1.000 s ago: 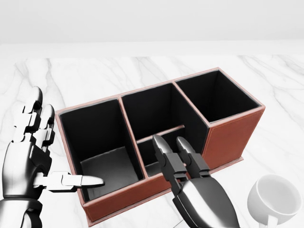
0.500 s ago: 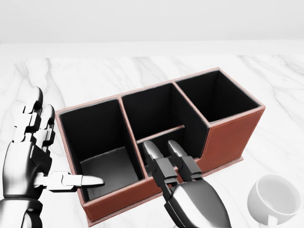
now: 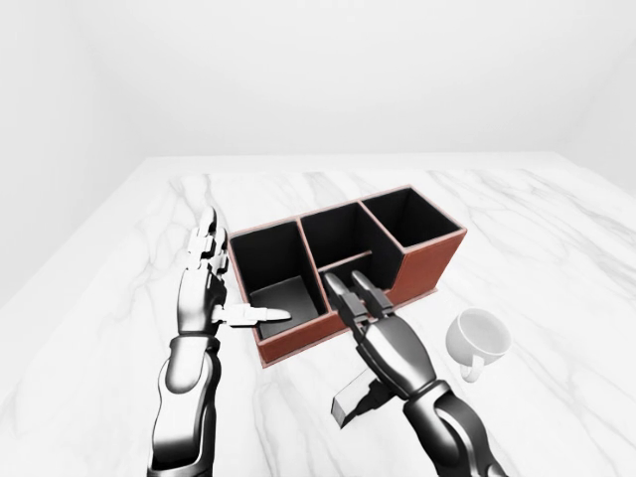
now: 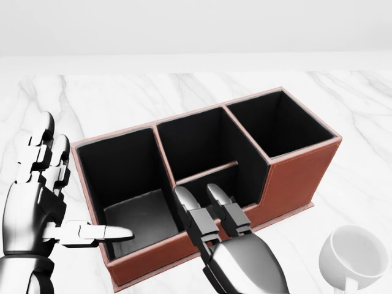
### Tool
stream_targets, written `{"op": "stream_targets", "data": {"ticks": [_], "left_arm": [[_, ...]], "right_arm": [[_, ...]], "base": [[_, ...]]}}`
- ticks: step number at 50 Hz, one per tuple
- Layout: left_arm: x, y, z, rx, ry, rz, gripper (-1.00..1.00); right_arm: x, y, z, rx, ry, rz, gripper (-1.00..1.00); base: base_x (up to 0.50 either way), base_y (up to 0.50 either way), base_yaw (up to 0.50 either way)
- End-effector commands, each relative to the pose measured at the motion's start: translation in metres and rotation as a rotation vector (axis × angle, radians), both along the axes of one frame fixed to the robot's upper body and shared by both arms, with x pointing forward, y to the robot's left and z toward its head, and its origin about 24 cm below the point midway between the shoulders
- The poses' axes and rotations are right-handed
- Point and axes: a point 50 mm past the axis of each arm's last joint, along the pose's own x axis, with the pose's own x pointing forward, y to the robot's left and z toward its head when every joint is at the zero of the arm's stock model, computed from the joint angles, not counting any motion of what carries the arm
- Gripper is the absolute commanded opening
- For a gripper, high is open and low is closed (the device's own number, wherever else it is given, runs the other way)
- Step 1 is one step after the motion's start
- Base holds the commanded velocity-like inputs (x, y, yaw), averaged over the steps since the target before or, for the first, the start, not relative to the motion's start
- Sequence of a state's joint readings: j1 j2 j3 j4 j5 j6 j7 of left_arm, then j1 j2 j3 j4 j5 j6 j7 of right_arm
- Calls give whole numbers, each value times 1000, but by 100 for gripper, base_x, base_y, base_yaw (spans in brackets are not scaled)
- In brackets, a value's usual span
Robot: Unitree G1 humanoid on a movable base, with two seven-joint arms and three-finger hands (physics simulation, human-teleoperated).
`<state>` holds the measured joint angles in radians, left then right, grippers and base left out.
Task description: Pick up the book and place it in the front compartment of the caddy.
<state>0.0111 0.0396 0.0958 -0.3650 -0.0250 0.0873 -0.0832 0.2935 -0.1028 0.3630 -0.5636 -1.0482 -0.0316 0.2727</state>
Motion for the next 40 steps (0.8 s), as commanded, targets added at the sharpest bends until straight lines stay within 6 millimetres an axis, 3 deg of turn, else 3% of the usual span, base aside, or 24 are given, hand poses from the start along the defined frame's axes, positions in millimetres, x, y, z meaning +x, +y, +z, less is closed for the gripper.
{"op": "stream_targets", "data": {"ticks": [1, 40], "left_arm": [[0, 0, -1, 0, 6, 0, 100], [0, -1, -3, 2, 15, -2, 100]], "right_arm": [[-3, 5, -4, -12, 3, 18, 100], [-18, 12, -22, -21, 38, 47, 100]], "base": [[0, 0, 0], [0, 0, 0]]}}
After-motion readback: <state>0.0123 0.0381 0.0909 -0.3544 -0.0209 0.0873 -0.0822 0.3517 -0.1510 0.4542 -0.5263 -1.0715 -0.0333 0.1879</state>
